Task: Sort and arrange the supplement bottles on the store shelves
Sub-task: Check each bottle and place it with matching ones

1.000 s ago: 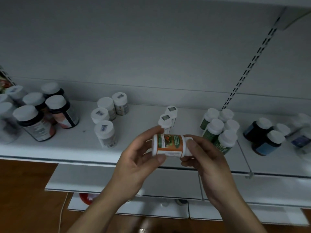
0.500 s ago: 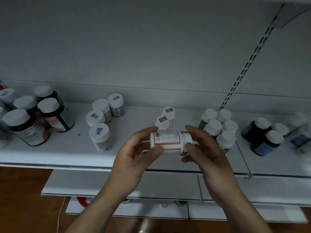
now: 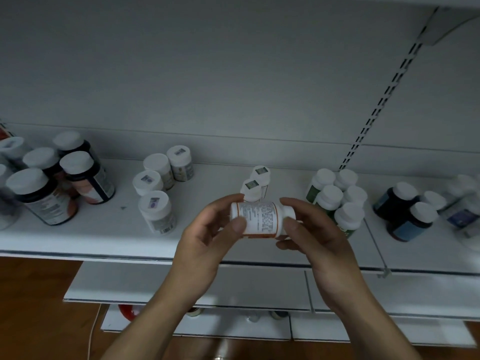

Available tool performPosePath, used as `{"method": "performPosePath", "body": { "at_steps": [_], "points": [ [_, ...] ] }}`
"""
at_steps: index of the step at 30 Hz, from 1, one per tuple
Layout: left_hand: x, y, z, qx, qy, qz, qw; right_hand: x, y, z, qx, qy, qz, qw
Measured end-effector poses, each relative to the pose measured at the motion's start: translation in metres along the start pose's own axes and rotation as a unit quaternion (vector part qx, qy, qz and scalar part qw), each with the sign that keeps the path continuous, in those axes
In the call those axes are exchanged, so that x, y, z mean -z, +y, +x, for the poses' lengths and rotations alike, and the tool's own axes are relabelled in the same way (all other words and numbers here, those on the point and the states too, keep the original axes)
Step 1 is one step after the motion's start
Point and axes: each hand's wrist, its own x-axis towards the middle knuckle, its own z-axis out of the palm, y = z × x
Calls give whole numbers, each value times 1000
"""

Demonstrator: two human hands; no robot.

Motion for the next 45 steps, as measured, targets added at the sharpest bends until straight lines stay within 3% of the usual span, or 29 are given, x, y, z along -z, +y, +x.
{"method": "performPosePath", "body": {
  "at_steps": [4, 10, 14, 16, 22, 32, 36, 40, 42, 45],
  "points": [
    [5, -2, -4, -20, -34, -4, 999, -2, 1, 2, -25, 29, 12, 999],
    [-2, 1, 0, 16, 31, -14, 999, 0, -1, -3, -14, 0, 12, 1000],
    [2, -2, -2, -11, -39, -9, 999, -1, -3, -1, -32, 37, 43, 998],
    [2, -3, -2, -17, -36, -2, 999, 0, -3, -1, -39, 39, 34, 998],
    [-10, 2, 3, 85, 62, 19, 994, -1, -4, -2, -24, 25, 19, 999],
    [-13, 5, 3, 159, 60, 53, 984, -6, -3, 5, -41, 73, -23, 996],
    [-3, -5, -1, 111, 35, 120, 986, -4, -1, 8, -37, 74, -40, 996],
    [3, -20, -5, 14, -32, 254, 967, -8, 6, 12, 11, 42, -150, 988],
    [4, -31, -5, -5, -24, 316, 948, -12, 10, 17, 28, 18, -209, 977],
    [9, -43, -4, 23, 16, 316, 948, -16, 19, 31, 4, 4, -233, 973]
  ]
}}
